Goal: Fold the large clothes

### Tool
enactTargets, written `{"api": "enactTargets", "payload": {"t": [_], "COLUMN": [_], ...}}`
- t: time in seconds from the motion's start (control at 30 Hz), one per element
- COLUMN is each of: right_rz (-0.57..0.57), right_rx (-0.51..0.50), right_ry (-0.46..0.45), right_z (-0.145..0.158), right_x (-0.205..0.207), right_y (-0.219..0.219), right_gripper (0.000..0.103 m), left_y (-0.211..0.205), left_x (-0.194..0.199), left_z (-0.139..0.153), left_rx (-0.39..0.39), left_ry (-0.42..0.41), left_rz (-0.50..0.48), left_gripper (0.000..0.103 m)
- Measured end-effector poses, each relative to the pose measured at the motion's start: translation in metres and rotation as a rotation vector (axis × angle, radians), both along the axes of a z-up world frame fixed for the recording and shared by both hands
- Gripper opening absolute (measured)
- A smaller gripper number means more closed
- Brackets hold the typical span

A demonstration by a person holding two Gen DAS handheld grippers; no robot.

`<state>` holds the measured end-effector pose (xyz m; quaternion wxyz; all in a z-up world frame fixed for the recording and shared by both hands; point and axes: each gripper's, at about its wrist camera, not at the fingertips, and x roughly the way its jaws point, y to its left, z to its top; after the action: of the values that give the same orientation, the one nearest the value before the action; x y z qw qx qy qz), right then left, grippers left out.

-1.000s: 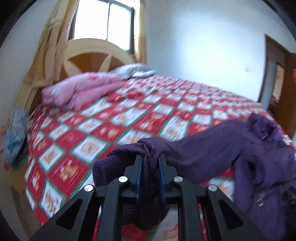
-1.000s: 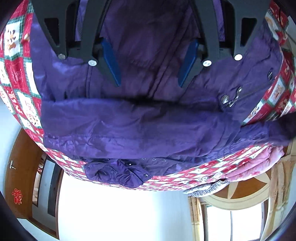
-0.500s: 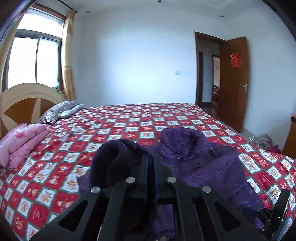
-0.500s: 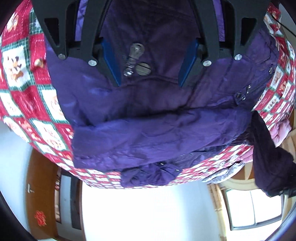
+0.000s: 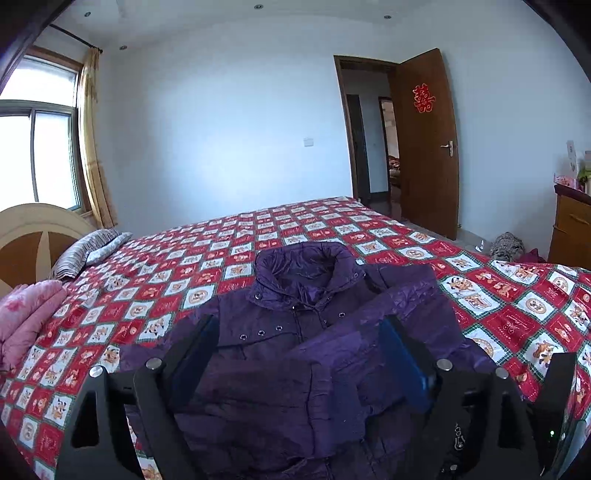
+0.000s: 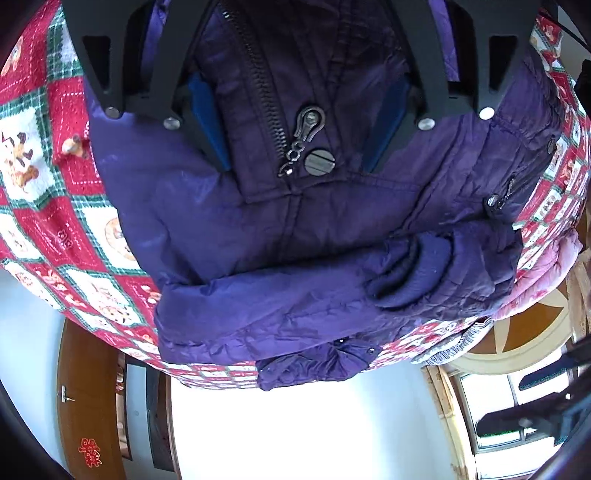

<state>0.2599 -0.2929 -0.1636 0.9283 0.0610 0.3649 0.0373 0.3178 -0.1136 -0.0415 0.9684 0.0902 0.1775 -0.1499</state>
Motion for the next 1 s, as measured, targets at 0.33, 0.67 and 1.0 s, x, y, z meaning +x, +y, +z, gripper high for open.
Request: {"api": "enactTargets", "payload": {"t": [0.33,0.67,1.0], "right_rz": [0.023,0.174,0.113], "right_rx": [0.13,0.379,0.124], "right_ry": [-0.015,0.089,-0.096], "right_z": [0.036,0.026,0.087], "right_x": [0.017,0.091,0.045], "right_y": [0.009,0.051,0.023], "right_gripper": [0.079,0.056,0.008], "left_y": [0.112,0.143,0.182], "left_x": [0.036,0.045,0.055], "left_z": [-0.045,-0.085,-0.094], "left_rx": [-0.039,-0.066,-0.069], "left_ry": [0.124,0.216,0.266], "left_rz": [0.277,0.344,0.441], "left_gripper": [0.091,0.091,0.091]}}
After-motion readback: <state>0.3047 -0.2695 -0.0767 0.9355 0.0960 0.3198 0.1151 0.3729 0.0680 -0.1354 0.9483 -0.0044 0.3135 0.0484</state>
